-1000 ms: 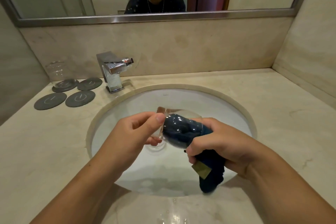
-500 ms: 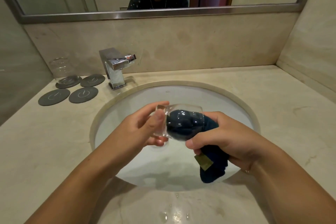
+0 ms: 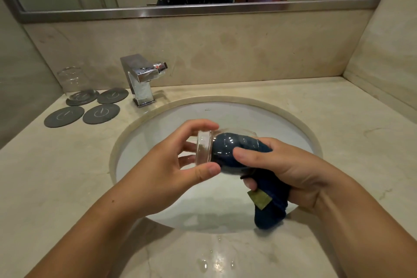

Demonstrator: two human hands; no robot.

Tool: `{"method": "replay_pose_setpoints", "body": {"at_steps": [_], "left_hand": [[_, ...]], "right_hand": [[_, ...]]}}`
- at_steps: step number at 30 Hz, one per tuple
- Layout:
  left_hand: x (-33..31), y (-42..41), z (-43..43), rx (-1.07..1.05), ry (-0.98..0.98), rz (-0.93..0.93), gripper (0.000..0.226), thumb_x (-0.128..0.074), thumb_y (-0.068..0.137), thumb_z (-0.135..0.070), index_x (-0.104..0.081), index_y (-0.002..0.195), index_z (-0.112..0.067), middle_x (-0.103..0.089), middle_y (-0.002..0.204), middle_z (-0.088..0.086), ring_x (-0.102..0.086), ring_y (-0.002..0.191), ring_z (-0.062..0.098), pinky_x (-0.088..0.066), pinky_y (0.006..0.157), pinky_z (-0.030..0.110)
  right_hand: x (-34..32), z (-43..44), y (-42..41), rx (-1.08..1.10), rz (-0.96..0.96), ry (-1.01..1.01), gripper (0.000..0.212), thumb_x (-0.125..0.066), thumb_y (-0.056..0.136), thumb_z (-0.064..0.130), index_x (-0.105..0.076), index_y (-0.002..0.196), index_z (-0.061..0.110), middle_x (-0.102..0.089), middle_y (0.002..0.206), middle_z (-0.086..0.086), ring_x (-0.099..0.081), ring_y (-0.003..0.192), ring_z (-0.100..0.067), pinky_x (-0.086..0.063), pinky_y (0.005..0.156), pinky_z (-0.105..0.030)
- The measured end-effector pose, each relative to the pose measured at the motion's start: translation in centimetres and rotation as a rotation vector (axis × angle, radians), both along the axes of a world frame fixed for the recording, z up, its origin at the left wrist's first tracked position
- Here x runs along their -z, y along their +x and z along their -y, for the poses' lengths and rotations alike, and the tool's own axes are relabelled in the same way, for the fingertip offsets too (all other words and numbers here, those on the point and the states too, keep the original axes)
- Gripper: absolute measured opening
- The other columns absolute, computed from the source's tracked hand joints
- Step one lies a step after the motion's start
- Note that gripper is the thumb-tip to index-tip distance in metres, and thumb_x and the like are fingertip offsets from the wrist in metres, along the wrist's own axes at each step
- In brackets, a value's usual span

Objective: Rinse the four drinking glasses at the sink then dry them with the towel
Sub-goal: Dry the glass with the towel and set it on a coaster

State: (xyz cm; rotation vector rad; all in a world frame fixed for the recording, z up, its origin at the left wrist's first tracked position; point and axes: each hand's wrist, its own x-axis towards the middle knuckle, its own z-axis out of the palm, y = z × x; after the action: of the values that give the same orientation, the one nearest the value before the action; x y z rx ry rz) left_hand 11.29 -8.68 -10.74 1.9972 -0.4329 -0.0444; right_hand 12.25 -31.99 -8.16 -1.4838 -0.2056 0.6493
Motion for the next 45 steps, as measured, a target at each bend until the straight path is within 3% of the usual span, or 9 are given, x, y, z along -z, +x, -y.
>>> {"method": "replay_pose_setpoints", "body": {"at_steps": [6,10,13,20,25,28,33,37,45], "left_hand": [[-0.1,0.1,0.0,-0.02,-0.075,-0.054,0.075,-0.078,0.075,-0.069,-0.047,0.142,-0.056,-0.064,0.139,-0.016,-0.064,0.127,0.008,-0.054,0.104,0.037],[-0.2,0.1,0.5,-0.056,-0.127,-0.113,0.058,-0.06,0.079,-0.074,-0.067,0.124,-0.038,-0.077,0.108,-0.002,-0.073,0.084,0.012,-0.059,0.075,0.035],[-0.3,0.0,0.5,-0.035,-0.097,-0.11,0.05,-0.063,0.079,-0.064,-0.066,0.121,-0.035,-0.074,0.1,0.0,-0.067,0.075,0.007,-0.056,0.069,0.024],[0.0,-0.1,-0.3,0.059,0.086,-0.036,0.06,-0.073,0.09,-0.051,-0.044,0.142,-0.044,-0.065,0.132,-0.01,-0.065,0.118,0.021,-0.056,0.098,0.043],[-0.2,0.0,-0.5,0.042,0.063,0.004,0.066,-0.077,0.085,-0.059,-0.042,0.142,-0.055,-0.062,0.14,-0.017,-0.062,0.129,0.012,-0.052,0.105,0.035],[-0.1,0.2,-0.5,-0.02,-0.134,-0.161,0.07,-0.06,0.075,-0.086,-0.058,0.133,-0.046,-0.072,0.127,-0.003,-0.073,0.109,0.014,-0.059,0.092,0.039],[0.1,0.6,0.1,-0.092,-0.212,-0.175,0.049,-0.059,0.078,-0.068,-0.075,0.106,-0.03,-0.073,0.094,0.006,-0.064,0.068,0.014,-0.056,0.065,0.033],[0.4,0.7,0.2,-0.05,-0.188,-0.124,0.042,-0.065,0.08,-0.062,-0.068,0.115,-0.039,-0.075,0.104,-0.001,-0.069,0.082,0.014,-0.057,0.072,0.031],[0.0,0.4,-0.3,-0.01,-0.168,-0.032,0.056,-0.076,0.082,-0.051,-0.057,0.134,-0.043,-0.068,0.13,-0.004,-0.066,0.115,0.029,-0.055,0.099,0.055]], "right_hand": [[0.2,-0.1,0.0,0.045,0.073,0.004,0.035,-0.08,0.077,0.035,-0.079,0.105,0.013,-0.06,0.083,-0.013,-0.056,0.062,-0.016,-0.05,0.056,-0.029],[0.2,-0.5,-0.1,0.016,0.155,-0.018,0.022,-0.08,0.078,0.035,-0.081,0.098,0.024,-0.062,0.074,-0.009,-0.058,0.063,-0.015,-0.05,0.059,-0.028],[0.2,-0.2,0.0,-0.015,0.168,-0.041,0.014,-0.081,0.077,0.034,-0.081,0.09,0.029,-0.063,0.068,-0.001,-0.058,0.063,-0.013,-0.051,0.059,-0.026],[0.4,0.4,0.2,-0.032,0.102,-0.029,0.036,-0.085,0.063,0.048,-0.082,0.092,0.026,-0.06,0.075,-0.009,-0.057,0.06,-0.015,-0.05,0.056,-0.027],[0.2,0.2,0.2,-0.005,0.167,-0.05,0.035,-0.085,0.065,0.046,-0.081,0.094,0.028,-0.061,0.069,-0.01,-0.058,0.062,-0.018,-0.048,0.059,-0.031],[0.0,-0.2,0.0,-0.006,0.279,-0.1,0.017,-0.086,0.072,0.041,-0.078,0.083,0.032,-0.063,0.066,-0.006,-0.06,0.059,-0.016,-0.047,0.056,-0.025],[0.1,-0.8,-0.3,0.015,0.338,-0.14,0.012,-0.086,0.084,0.022,-0.077,0.08,0.029,-0.059,0.062,-0.003,-0.056,0.053,-0.013,-0.041,0.047,-0.017],[0.2,-0.7,-0.2,0.022,0.328,-0.152,0.014,-0.091,0.077,0.033,-0.077,0.08,0.031,-0.06,0.062,0.001,-0.058,0.053,-0.011,-0.043,0.048,-0.016],[-0.2,-0.4,-0.3,0.074,0.415,-0.116,0.036,-0.087,0.073,0.03,-0.076,0.107,0.036,-0.066,0.076,-0.003,-0.057,0.065,-0.023,-0.05,0.063,-0.032]]}}
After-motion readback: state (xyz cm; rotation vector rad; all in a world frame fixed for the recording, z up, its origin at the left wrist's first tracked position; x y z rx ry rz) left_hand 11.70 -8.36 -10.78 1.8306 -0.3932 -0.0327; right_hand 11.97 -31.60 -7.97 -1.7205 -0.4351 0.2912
